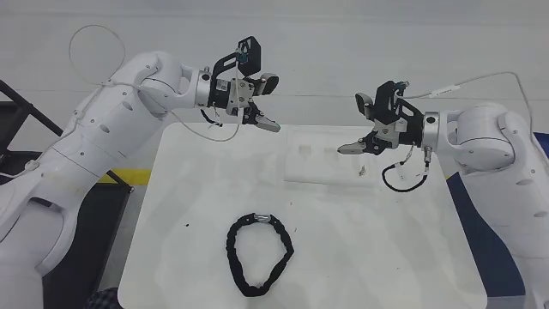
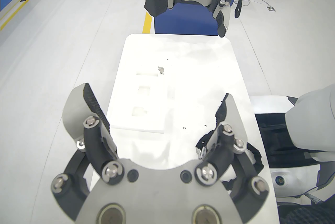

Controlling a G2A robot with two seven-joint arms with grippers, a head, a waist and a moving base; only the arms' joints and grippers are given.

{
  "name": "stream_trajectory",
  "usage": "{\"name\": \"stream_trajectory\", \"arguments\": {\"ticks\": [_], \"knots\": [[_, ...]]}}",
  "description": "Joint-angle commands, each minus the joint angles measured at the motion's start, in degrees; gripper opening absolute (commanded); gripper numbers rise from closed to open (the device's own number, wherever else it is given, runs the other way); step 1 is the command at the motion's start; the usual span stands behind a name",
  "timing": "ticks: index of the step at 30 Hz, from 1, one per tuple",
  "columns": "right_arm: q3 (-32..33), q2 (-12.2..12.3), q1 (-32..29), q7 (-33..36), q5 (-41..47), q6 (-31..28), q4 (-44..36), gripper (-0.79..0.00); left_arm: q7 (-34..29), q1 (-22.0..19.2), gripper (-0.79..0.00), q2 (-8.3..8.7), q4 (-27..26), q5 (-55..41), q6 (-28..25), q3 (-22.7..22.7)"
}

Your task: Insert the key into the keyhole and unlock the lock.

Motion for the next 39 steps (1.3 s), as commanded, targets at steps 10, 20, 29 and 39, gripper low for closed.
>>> {"name": "stream_trajectory", "arguments": {"ticks": [10,20,29,39], "knots": [[0.0,0.0,0.0,0.0,0.0,0.0,0.0,-0.001,0.0,0.0,0.0,0.0,0.0,0.0,0.0,0.0],[-1.7,-0.23,-0.83,-0.47,-0.58,3.79,0.91,0.0,0.0,0.0,0.0,0.0,0.0,0.0,0.0,0.0],[-4.85,-1.02,-1.36,3.45,3.29,20.14,8.39,0.0,0.0,0.0,0.0,0.0,0.0,0.0,0.0,0.0],[-11.34,-3.12,2.26,11.59,4.07,37.14,17.86,0.0,0.0,0.0,0.0,0.0,0.0,0.0,0.0,0.0]]}}
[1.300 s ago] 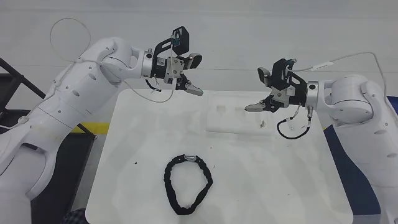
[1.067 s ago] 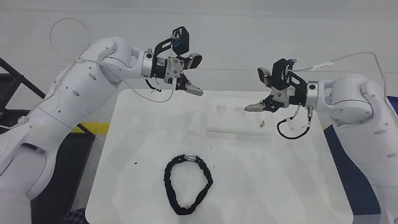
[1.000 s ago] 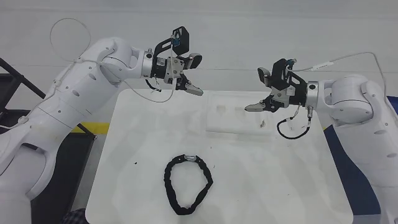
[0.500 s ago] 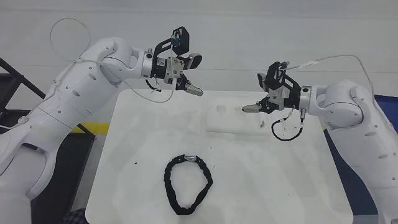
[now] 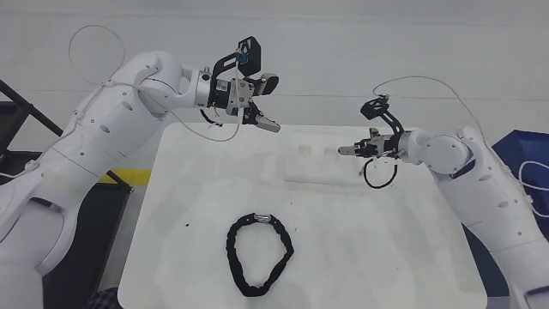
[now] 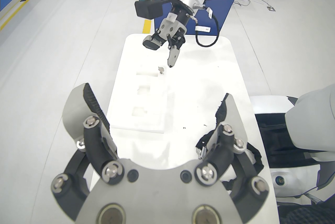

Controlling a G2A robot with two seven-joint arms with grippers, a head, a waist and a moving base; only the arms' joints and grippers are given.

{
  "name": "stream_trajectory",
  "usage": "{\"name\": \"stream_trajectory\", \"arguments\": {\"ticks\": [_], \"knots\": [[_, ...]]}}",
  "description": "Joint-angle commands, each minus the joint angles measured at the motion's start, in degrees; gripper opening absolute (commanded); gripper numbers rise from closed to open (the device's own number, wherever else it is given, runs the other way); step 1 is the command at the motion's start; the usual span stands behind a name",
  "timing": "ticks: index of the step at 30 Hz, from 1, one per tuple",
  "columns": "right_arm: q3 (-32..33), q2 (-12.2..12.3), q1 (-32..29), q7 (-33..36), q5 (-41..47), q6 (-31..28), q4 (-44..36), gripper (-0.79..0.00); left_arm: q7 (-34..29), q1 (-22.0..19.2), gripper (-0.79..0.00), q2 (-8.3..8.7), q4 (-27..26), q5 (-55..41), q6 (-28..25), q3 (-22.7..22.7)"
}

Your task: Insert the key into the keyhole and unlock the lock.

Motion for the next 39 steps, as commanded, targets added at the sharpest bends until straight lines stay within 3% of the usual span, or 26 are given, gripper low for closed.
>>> {"name": "stream_trajectory", "arguments": {"ticks": [1,10,26,39], "knots": [[-1.29,-0.43,0.79,1.84,-0.57,3.95,1.52,0.0,0.0,0.0,0.0,0.0,0.0,0.0,0.0,0.0],[-6.33,-3.18,4.49,7.67,4.83,9.84,10.31,0.0,0.0,0.0,0.0,0.0,0.0,0.0,0.0,0.0],[-13.14,-8.12,10.1,7.64,5.28,18.21,22.41,0.0,0.0,0.0,0.0,0.0,0.0,0.0,0.0,0.0],[-13.45,-8.39,10.43,7.62,5.11,18.11,22.94,0.0,0.0,0.0,0.0,0.0,0.0,0.0,0.0,0.0]]}}
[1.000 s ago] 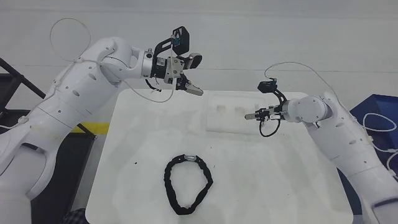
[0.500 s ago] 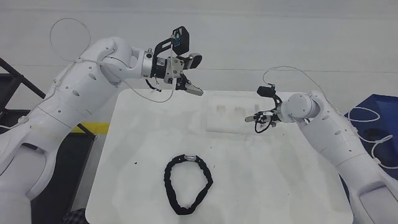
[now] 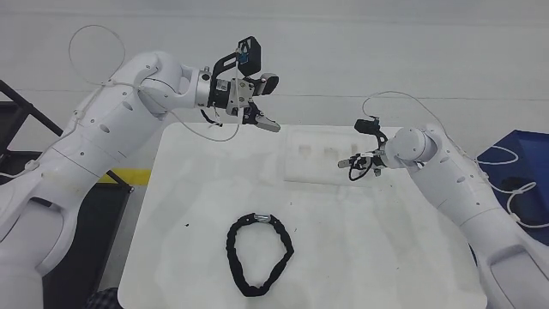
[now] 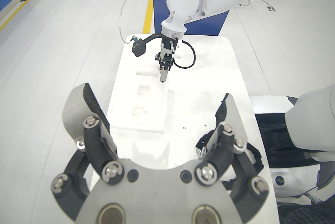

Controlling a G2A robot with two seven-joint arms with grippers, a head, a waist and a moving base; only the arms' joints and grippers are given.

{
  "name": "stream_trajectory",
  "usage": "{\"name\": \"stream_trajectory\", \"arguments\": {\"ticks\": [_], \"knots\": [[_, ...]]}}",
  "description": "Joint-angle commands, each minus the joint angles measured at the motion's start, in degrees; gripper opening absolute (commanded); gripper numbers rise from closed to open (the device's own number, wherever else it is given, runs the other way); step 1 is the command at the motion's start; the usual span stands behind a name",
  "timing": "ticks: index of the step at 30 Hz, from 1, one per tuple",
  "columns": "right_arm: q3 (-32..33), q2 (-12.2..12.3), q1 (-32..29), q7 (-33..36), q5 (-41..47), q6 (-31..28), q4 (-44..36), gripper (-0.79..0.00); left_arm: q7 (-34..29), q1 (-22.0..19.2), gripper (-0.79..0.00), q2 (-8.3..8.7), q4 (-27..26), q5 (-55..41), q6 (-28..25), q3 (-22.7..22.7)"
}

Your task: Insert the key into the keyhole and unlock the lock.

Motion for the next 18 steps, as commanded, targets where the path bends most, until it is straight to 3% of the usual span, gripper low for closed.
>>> {"name": "stream_trajectory", "arguments": {"ticks": [1,18], "knots": [[0.0,0.0,0.0,0.0,0.0,0.0,0.0,0.0,0.0,0.0,0.0,0.0,0.0,0.0,0.0,0.0],[-0.58,0.21,-0.87,2.53,-5.58,0.82,-4.16,0.0,0.0,0.0,0.0,0.0,0.0,0.0,0.0,0.0]]}}
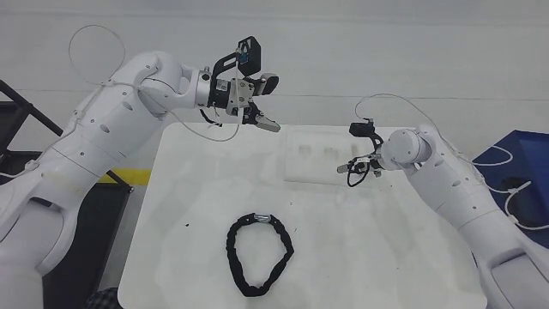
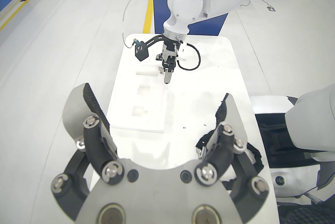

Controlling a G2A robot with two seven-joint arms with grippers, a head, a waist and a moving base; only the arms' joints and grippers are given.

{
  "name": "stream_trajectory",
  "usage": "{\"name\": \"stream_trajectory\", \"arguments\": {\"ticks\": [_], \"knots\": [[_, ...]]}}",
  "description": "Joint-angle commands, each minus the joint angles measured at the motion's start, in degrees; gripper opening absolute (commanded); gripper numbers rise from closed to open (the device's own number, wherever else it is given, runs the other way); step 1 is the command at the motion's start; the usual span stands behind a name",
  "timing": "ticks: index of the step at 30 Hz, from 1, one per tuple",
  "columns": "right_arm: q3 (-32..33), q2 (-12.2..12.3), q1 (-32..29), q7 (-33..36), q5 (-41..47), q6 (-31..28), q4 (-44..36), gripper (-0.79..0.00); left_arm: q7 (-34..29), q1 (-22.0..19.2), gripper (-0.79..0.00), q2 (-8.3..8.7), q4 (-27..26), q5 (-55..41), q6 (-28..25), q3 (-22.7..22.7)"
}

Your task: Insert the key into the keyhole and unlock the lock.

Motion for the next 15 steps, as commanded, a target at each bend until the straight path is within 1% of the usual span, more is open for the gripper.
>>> {"name": "stream_trajectory", "arguments": {"ticks": [1,3,5,6,7,8,9,11,13,15], "knots": [[-0.22,-0.16,0.09,0.19,-0.58,0.93,0.08,0.0,0.0,0.0,0.0,0.0,0.0,0.0,0.0,0.0],[-0.44,-0.35,0.21,0.47,-1.01,1.6,0.04,0.0,0.0,0.0,0.0,0.0,0.0,0.0,0.0,0.0],[-0.78,-0.58,0.42,1.09,-1.54,2.4,0.04,-0.105,0.0,0.0,0.0,0.0,0.0,0.0,0.0,0.0],[-1.0,-0.7,0.55,1.37,-1.93,2.74,0.07,-0.129,0.0,0.0,0.0,0.0,0.0,0.0,0.0,0.0],[-1.32,-0.83,0.7,1.65,-2.49,2.92,0.01,-0.182,0.0,0.0,0.0,0.0,0.0,0.0,0.0,0.0],[-1.58,-0.97,0.83,1.8,-2.9,3.14,-0.01,-0.299,0.0,0.0,0.0,0.0,0.0,0.0,0.0,0.0],[-1.69,-1.12,0.9,1.79,-2.94,3.31,0.07,-0.329,0.0,0.0,0.0,0.0,0.0,0.0,0.0,0.0],[-2.15,-1.4,1.18,1.97,-3.83,4.17,0.57,-0.366,0.0,0.0,0.0,0.0,0.0,0.0,0.0,0.0],[-2.51,-1.7,1.48,1.93,-4.61,5.26,1.13,-0.348,0.0,0.0,0.0,0.0,0.0,0.0,0.0,0.0],[-2.99,-2.01,1.75,1.74,-5.81,6.75,1.65,-0.354,0.0,0.0,0.0,0.0,0.0,0.0,0.0,0.0]]}}
